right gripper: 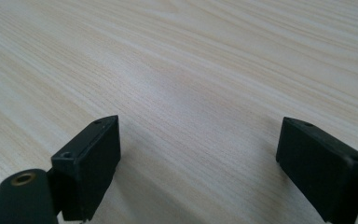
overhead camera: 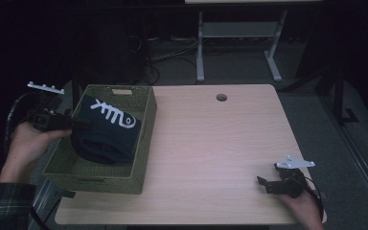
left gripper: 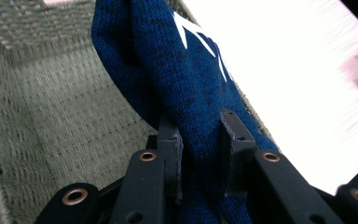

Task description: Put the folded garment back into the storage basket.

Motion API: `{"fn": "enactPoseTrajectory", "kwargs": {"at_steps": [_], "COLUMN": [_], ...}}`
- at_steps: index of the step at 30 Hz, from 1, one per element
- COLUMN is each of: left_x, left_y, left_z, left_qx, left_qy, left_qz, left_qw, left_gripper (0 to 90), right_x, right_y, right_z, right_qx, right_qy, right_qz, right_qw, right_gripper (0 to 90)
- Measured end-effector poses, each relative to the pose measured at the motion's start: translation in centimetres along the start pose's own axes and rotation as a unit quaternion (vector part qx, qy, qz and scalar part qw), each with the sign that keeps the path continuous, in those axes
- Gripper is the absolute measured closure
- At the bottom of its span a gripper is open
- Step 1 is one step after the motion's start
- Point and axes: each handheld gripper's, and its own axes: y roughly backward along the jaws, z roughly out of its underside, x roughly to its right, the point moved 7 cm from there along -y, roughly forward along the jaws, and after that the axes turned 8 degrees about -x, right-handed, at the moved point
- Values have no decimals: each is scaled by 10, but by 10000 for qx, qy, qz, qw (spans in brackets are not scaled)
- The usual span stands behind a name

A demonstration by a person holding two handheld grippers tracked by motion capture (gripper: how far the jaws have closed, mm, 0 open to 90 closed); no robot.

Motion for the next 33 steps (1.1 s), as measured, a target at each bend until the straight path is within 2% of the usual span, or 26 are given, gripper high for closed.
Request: {"fn": "enactPoseTrajectory", "kwargs": {"at_steps": [15,20,26,29,33], "left_x": [-10,-13,-27,-34,-46], "left_y": [-37,-47,-60,-65,-71], "left_z": [13,16,24,29,36], "left_qx": [-232,-219,-462,-486,-506], "left_qy": [169,262,151,226,311], "left_qz": [239,336,94,71,-63], "left_qw": [9993,9989,9988,9985,9982], "left_gripper": [730,729,716,707,690], "right_x": [0,0,0,0,0], "right_y": [0,0,0,0,0], "right_z": [0,0,0,0,0], "right_qx": [-8,7,1,2,3], "right_qy": [-10,15,4,7,8], "right_qz": [10,18,17,16,16], "right_qw": [10000,10000,10000,10000,10000], "right_gripper": [134,134,135,135,135]}}
